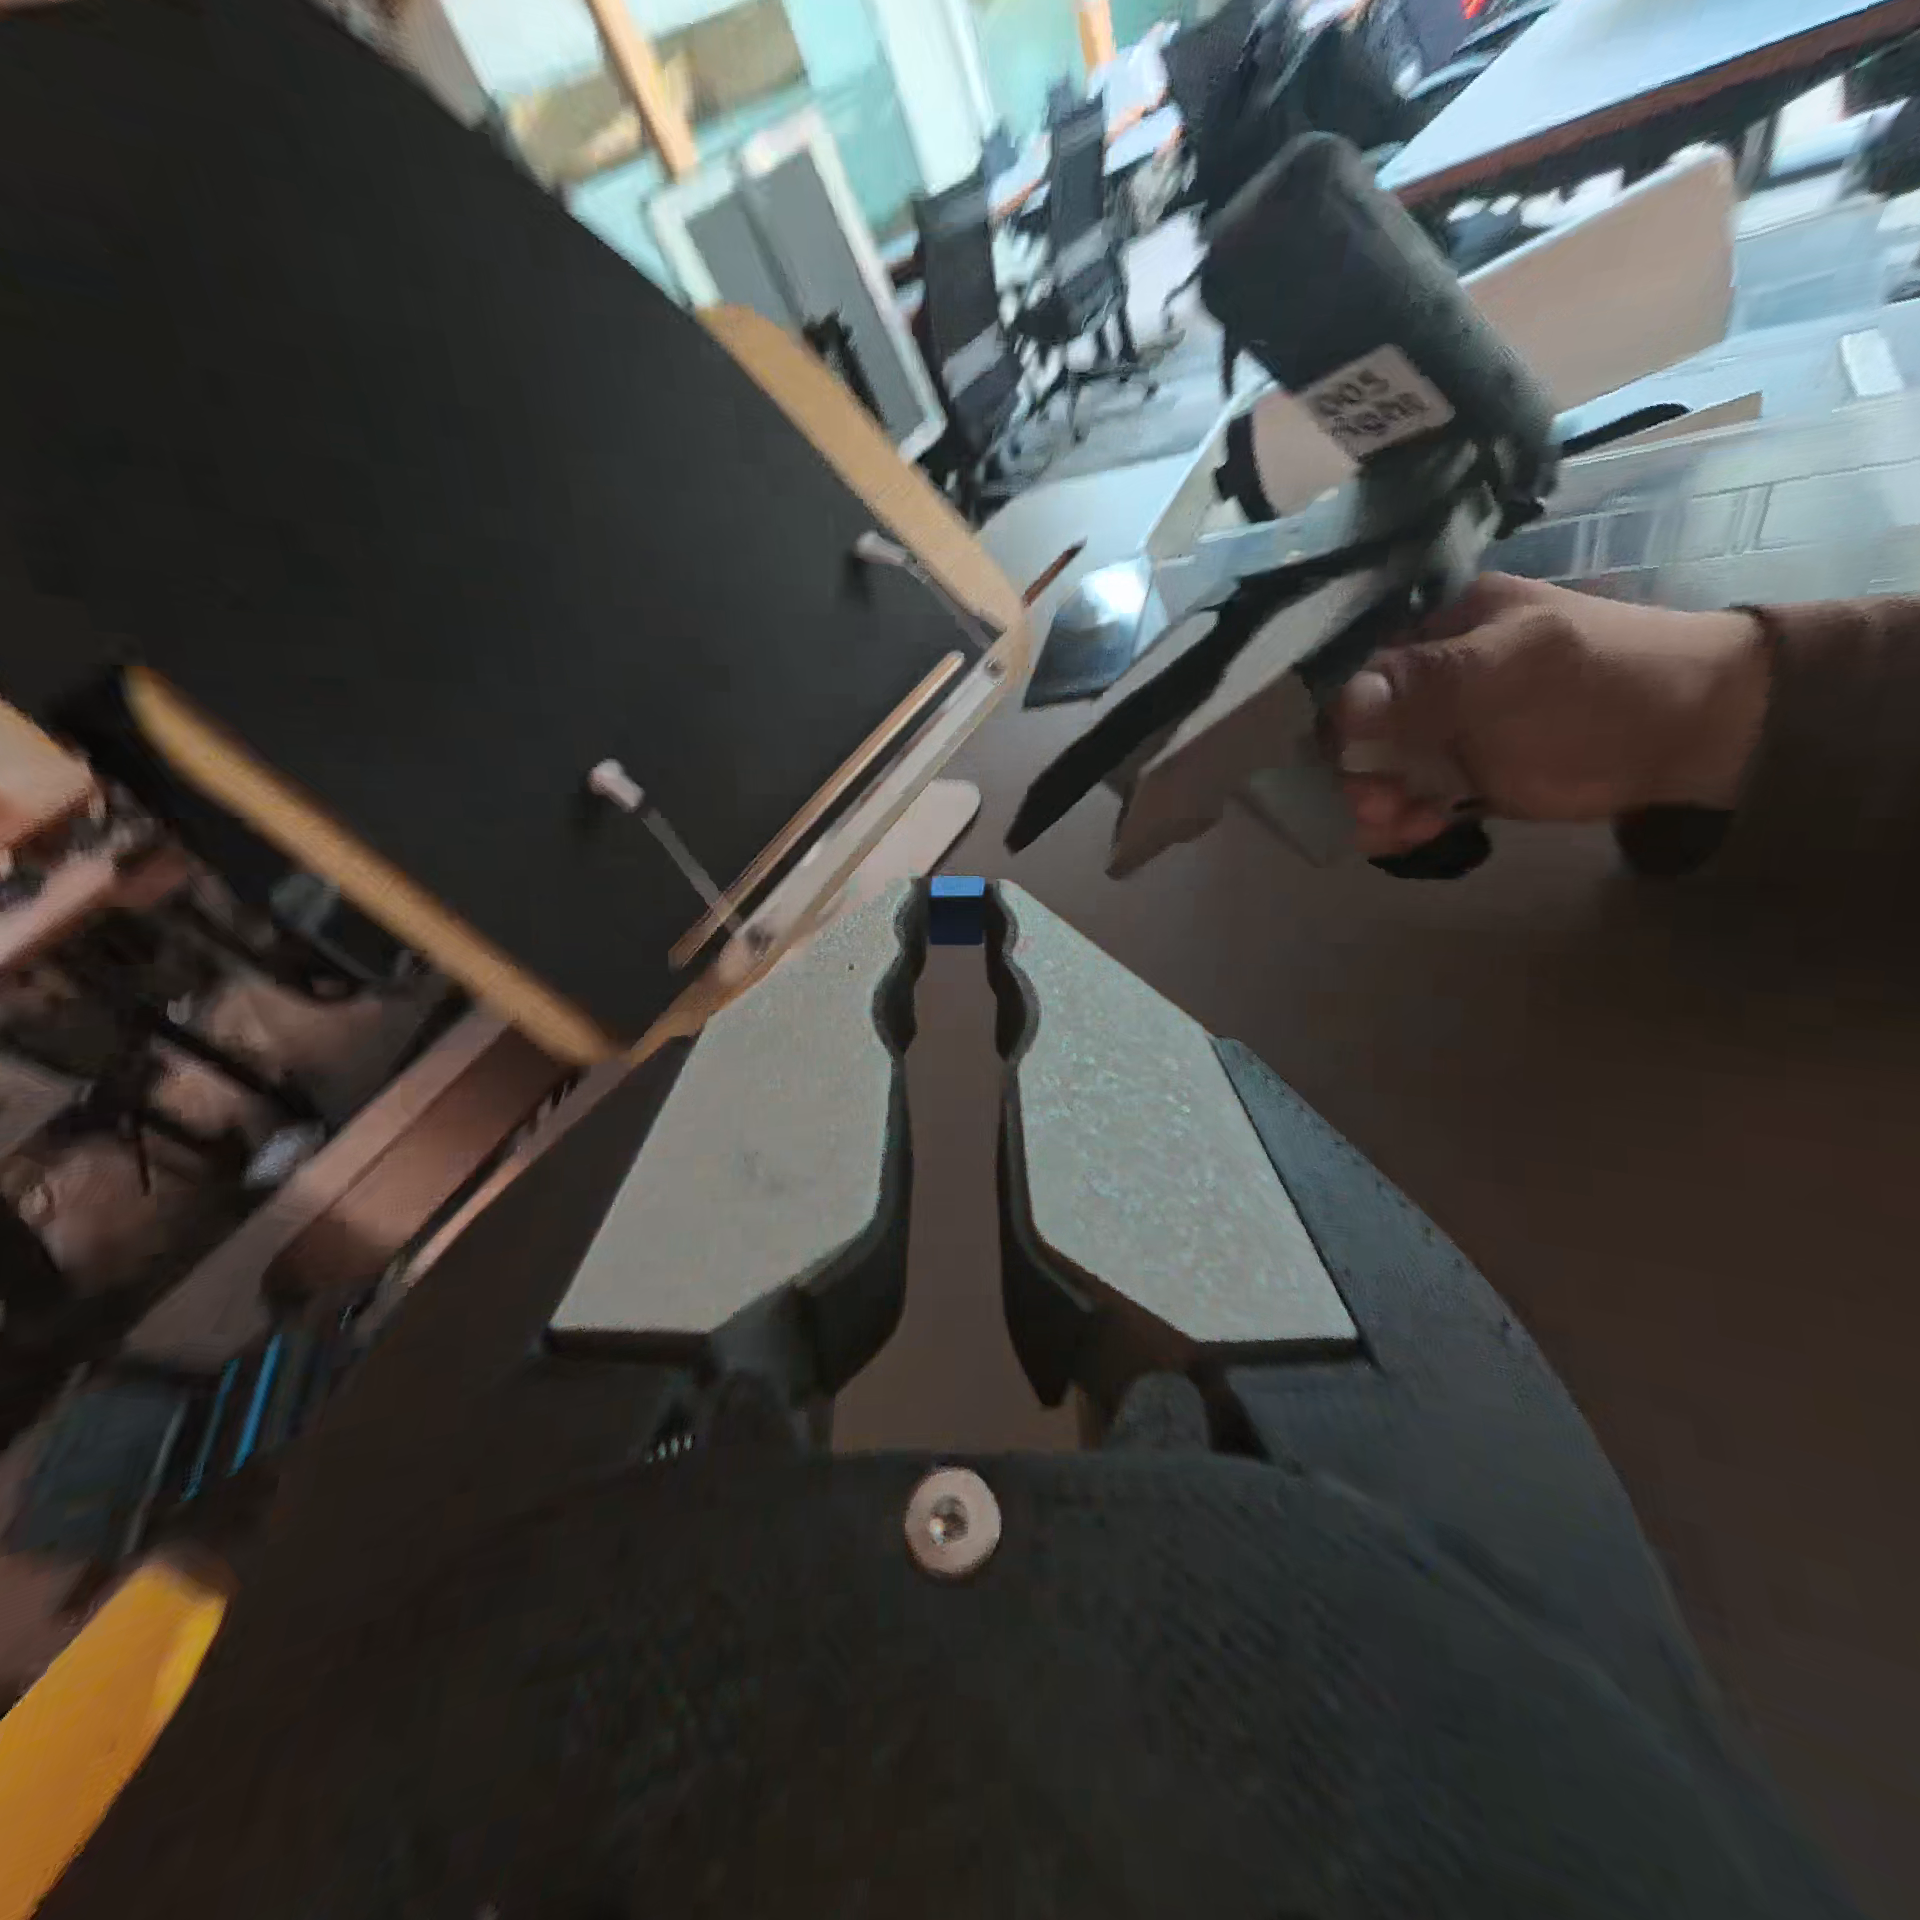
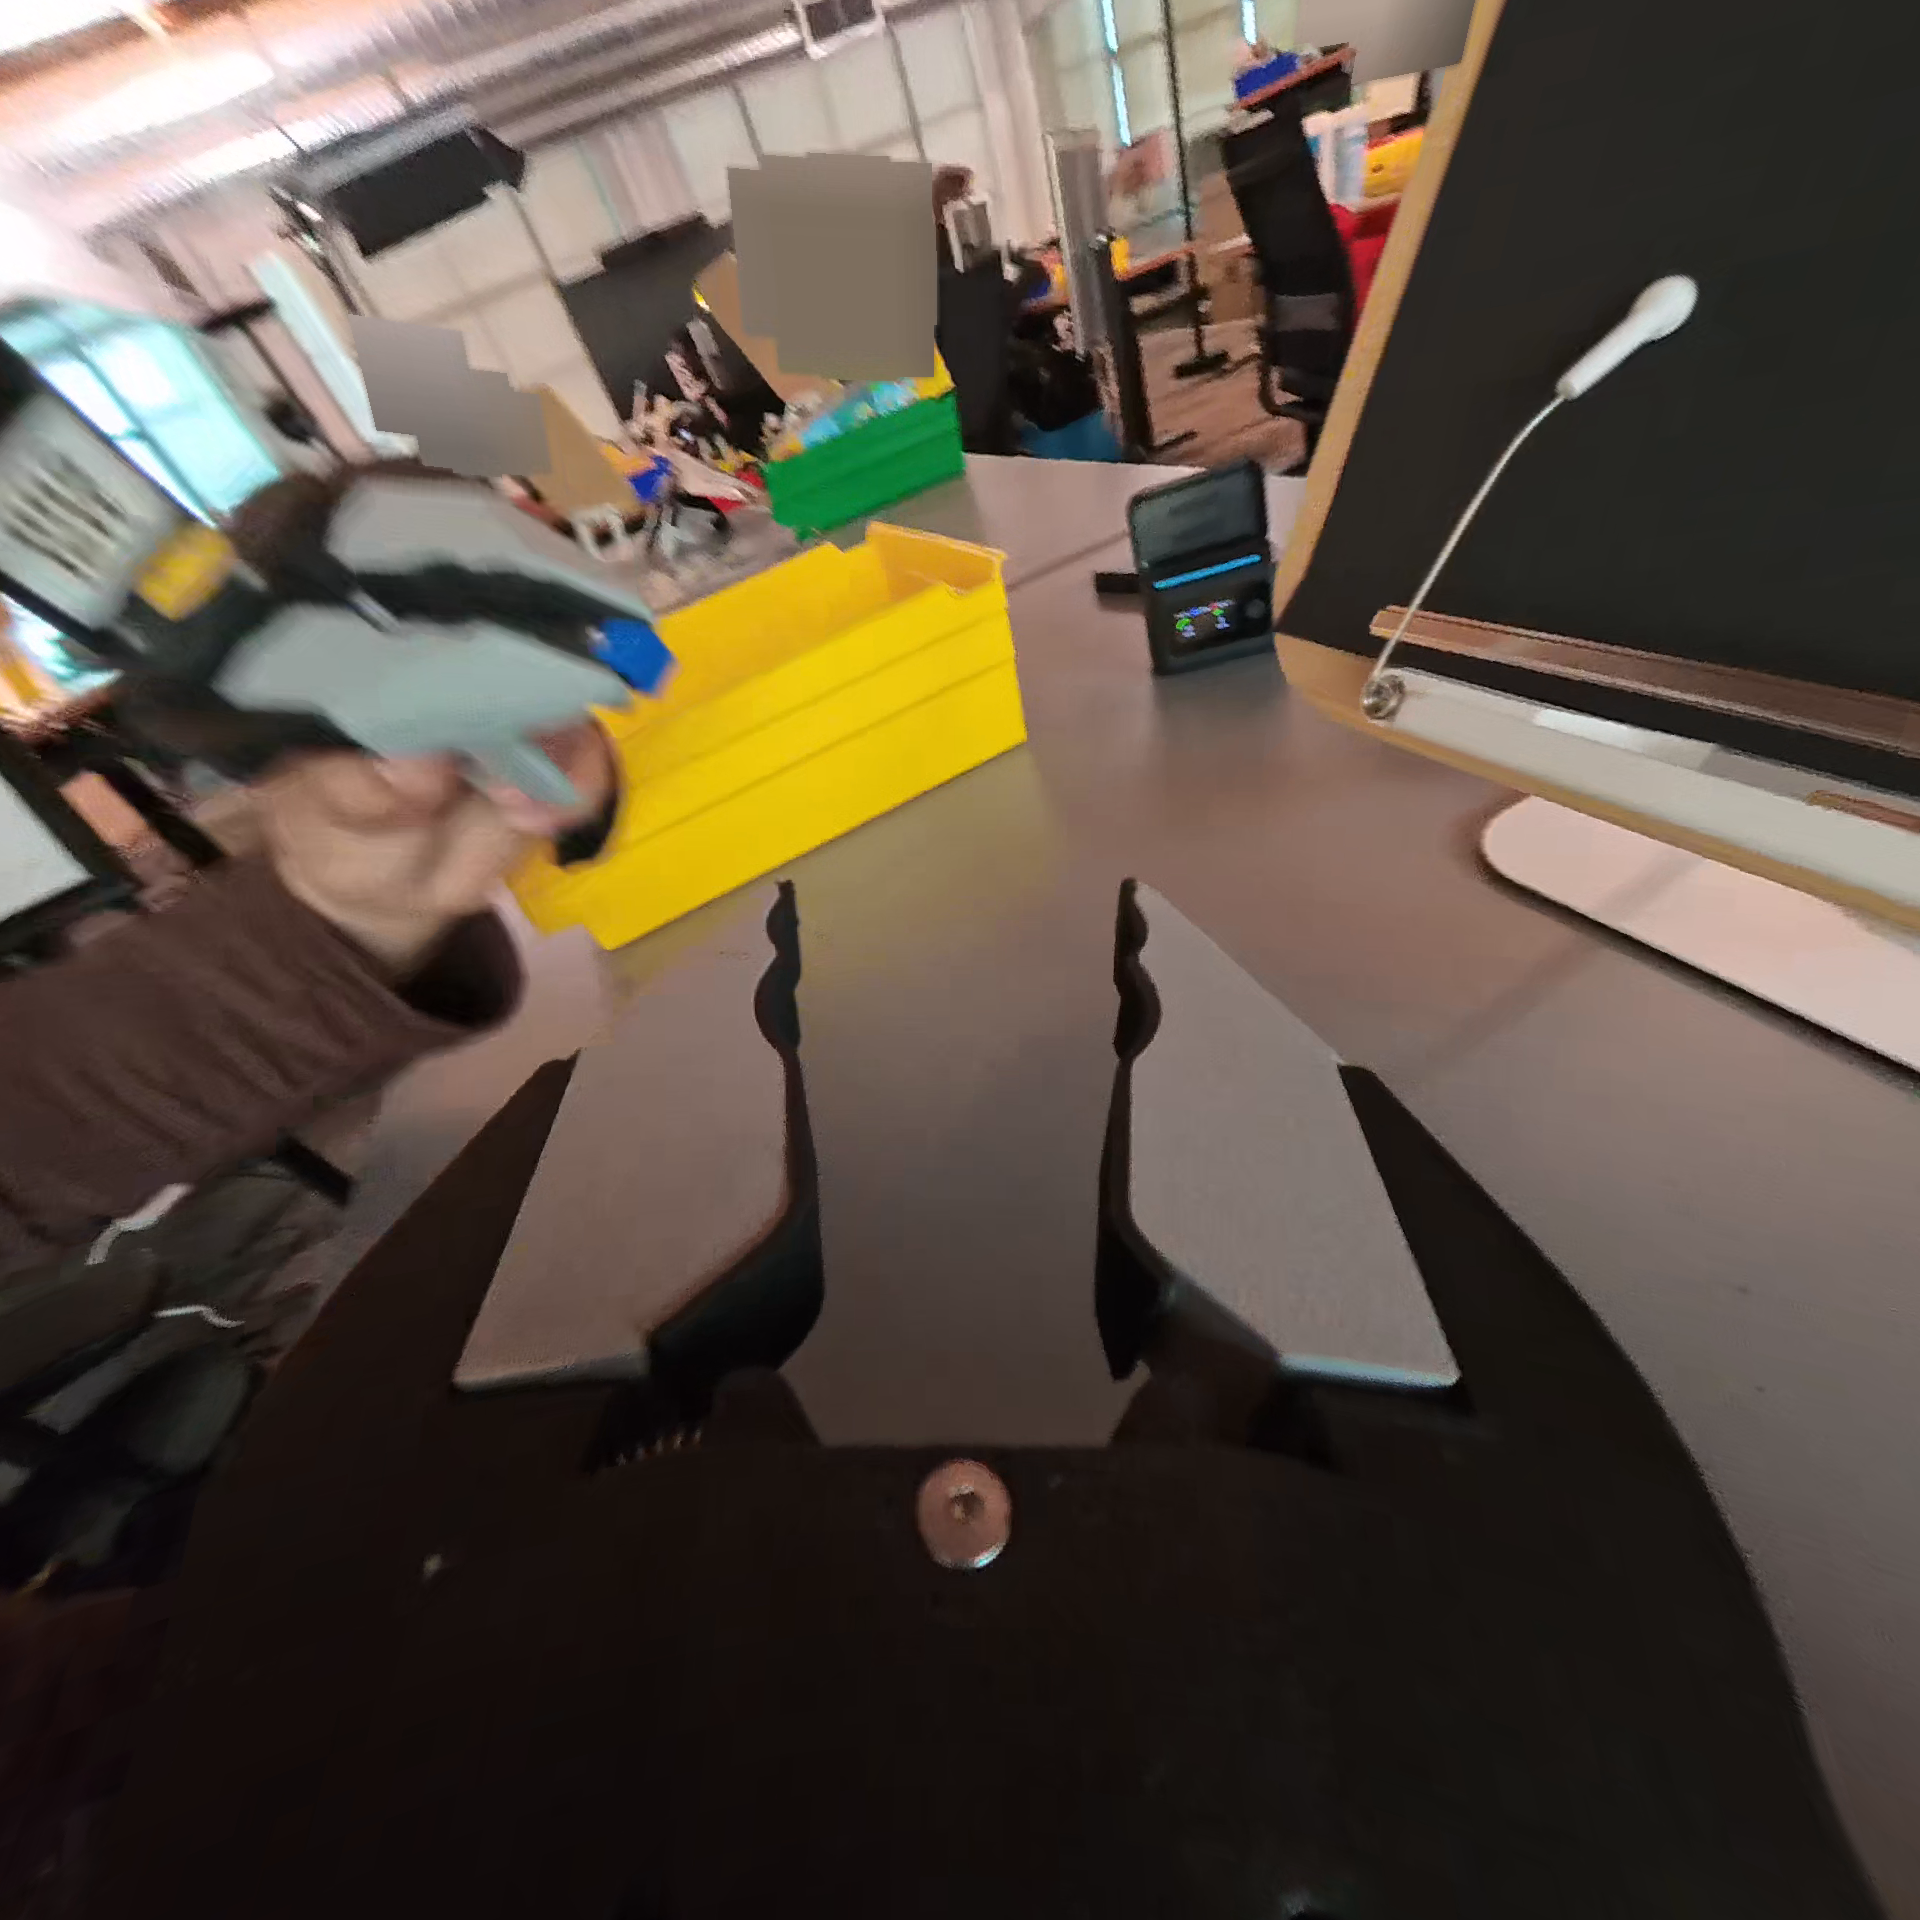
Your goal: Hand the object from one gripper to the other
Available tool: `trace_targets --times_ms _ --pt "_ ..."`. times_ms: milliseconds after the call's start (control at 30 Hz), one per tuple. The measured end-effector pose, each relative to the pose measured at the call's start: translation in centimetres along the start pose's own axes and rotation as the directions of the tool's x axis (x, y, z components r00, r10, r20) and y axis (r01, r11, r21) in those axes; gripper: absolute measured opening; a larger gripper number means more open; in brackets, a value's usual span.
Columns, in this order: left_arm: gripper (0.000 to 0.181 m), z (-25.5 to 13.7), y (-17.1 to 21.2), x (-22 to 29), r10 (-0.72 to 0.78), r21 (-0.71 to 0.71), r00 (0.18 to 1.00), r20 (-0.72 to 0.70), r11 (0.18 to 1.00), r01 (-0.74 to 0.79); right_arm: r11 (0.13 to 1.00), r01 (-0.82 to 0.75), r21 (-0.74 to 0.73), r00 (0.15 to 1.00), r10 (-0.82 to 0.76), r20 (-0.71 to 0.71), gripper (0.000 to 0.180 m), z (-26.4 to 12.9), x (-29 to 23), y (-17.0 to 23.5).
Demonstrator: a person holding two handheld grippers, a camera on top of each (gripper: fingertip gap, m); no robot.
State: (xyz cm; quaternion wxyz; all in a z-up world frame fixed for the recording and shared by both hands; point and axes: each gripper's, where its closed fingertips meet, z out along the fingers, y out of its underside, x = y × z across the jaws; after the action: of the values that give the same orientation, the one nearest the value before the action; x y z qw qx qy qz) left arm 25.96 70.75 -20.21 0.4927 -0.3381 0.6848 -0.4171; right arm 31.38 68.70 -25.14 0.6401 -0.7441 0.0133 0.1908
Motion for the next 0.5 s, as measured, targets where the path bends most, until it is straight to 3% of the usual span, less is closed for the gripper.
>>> trace_targets --times_ms 167,367,500 --pt "0.007 3.9 0.7 2.5 0.19 0.218 0.982 -0.01 0.958 -0.184 0.997 -0.073 0.036 0.984 0.066 0.166 0.046 -2.2 -0.8 -0.8" --pt "0.007 3.6 1.0 4.4 0.33 0.385 0.936 -0.122 0.885 -0.262 0.972 -0.234 -0.01 0.897 0.22 0.384 0.042 -2.3 -2.4 -0.4" --pt "0.007 3.1 0.6 4.9 0.377 0.41 0.919 -0.114 0.861 -0.302 0.956 -0.287 -0.061 0.812 0.276 0.514 0.033 -2.2 -4.6 -0.3"
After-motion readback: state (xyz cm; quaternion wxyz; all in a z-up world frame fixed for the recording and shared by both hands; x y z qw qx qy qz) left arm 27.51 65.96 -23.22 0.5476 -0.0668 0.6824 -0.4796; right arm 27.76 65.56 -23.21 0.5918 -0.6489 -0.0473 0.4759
